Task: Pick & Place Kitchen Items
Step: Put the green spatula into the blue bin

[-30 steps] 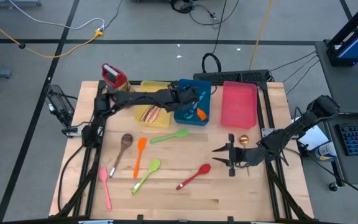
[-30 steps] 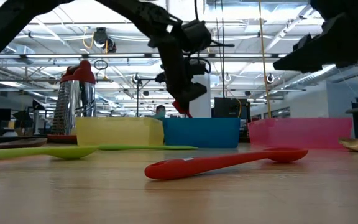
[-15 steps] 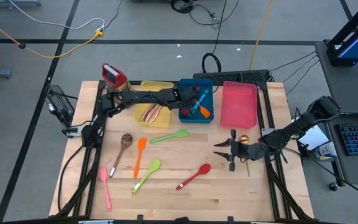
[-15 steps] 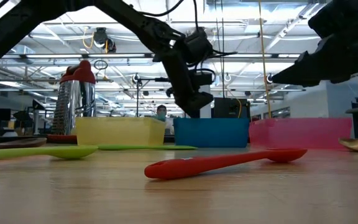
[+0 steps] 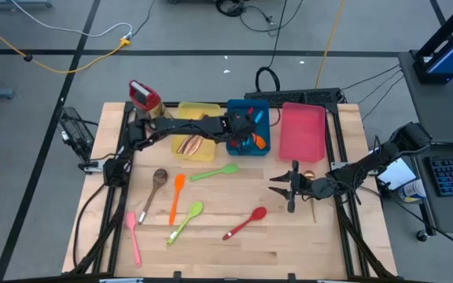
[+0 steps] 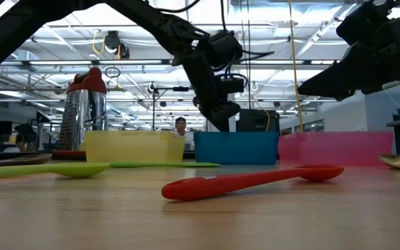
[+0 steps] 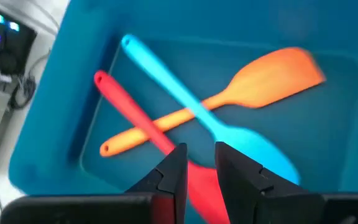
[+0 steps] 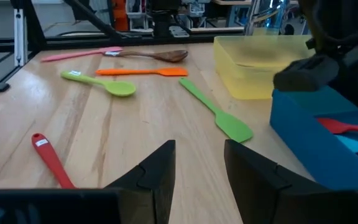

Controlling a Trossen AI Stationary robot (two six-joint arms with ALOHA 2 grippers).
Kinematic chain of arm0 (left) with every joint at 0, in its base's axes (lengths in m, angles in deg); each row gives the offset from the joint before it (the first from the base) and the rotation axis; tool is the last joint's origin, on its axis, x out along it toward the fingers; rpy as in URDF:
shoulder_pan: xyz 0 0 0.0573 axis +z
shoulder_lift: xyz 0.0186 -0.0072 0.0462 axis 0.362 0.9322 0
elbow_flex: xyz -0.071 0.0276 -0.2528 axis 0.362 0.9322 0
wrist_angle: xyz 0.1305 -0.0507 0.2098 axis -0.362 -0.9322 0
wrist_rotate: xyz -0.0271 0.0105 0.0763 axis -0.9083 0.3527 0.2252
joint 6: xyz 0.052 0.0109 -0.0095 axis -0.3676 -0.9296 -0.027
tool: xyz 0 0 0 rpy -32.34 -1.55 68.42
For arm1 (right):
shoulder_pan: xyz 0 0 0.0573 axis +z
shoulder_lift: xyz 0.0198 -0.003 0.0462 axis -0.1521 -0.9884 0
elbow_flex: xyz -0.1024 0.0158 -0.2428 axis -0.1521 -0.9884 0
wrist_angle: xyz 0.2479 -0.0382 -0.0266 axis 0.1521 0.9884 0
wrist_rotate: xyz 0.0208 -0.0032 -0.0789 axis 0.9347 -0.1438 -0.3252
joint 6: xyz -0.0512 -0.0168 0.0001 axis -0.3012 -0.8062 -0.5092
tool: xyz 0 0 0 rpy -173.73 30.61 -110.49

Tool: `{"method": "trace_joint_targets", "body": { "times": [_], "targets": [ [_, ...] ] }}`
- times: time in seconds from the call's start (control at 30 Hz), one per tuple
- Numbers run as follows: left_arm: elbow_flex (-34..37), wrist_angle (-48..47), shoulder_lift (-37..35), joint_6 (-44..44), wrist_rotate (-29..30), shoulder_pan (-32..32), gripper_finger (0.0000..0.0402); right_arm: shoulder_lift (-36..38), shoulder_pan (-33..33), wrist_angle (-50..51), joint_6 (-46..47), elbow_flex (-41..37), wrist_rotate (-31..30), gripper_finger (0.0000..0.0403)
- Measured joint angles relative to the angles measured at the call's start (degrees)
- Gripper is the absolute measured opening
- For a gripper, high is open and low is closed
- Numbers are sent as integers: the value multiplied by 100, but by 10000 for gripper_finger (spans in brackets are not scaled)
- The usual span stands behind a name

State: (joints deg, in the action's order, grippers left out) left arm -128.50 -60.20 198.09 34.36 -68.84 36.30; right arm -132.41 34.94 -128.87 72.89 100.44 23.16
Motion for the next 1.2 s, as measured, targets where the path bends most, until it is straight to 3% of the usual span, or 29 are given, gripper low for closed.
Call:
{"method": "trace_joint_targets", "body": {
  "times": [0.3, 0.97, 1.2],
  "targets": [
    [-2, 127, -388, -171, -2, -336, 88, -1, 1, -48, -1, 4, -12, 130],
    [12, -2043, -2239, 434, 2, -802, 88, 0, 2, -35, 793, -12, -4, 130],
    [943, -1787, -3087, 348, 2, -798, 88, -2, 2, -39, 814, -13, -13, 130]
  ]
}}
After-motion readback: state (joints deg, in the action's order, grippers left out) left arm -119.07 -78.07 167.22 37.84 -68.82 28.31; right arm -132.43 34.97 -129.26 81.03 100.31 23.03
